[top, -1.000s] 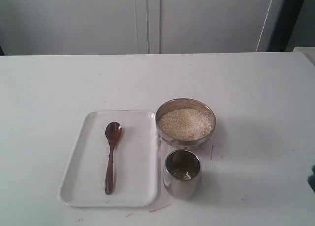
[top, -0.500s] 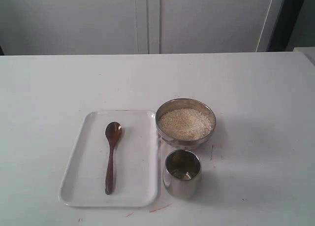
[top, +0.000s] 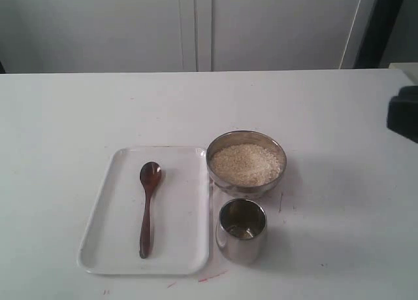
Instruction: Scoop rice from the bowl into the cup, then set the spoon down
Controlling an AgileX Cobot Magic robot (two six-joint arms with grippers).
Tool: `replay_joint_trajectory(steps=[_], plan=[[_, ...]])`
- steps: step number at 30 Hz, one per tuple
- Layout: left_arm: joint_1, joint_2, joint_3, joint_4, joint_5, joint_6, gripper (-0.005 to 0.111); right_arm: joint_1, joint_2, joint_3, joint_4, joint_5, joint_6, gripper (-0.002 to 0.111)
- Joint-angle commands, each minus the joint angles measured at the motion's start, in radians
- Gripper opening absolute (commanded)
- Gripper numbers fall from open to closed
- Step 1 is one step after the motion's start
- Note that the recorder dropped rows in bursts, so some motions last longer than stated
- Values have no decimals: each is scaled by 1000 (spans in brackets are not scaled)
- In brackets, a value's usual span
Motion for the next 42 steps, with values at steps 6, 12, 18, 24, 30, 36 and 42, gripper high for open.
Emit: replay_joint_trajectory(steps=[6,12,18,24,30,36,42], plan=[[-9,1,-7,-6,-4,-1,14,-484,-101,271,233,-283,-13,9],[-9,1,-7,-6,-4,-1,14,-715,-245,332,233,-270,-54,9],[-9,1,-7,-6,-4,-1,14,-898,-353,486,230,-260,-122,9],[-9,1,-7,-6,-4,-1,14,-908,-356,601,162,-254,-125,9],[-9,1,-7,-6,-4,-1,14,-908,-356,602,46,-232,-121,9],[-9,1,-7,-6,-4,-1,14,-908,-356,602,46,-232,-121,9],[-9,1,-7,-6,-4,-1,14,-908,-356,612,46,-225,-121,9]])
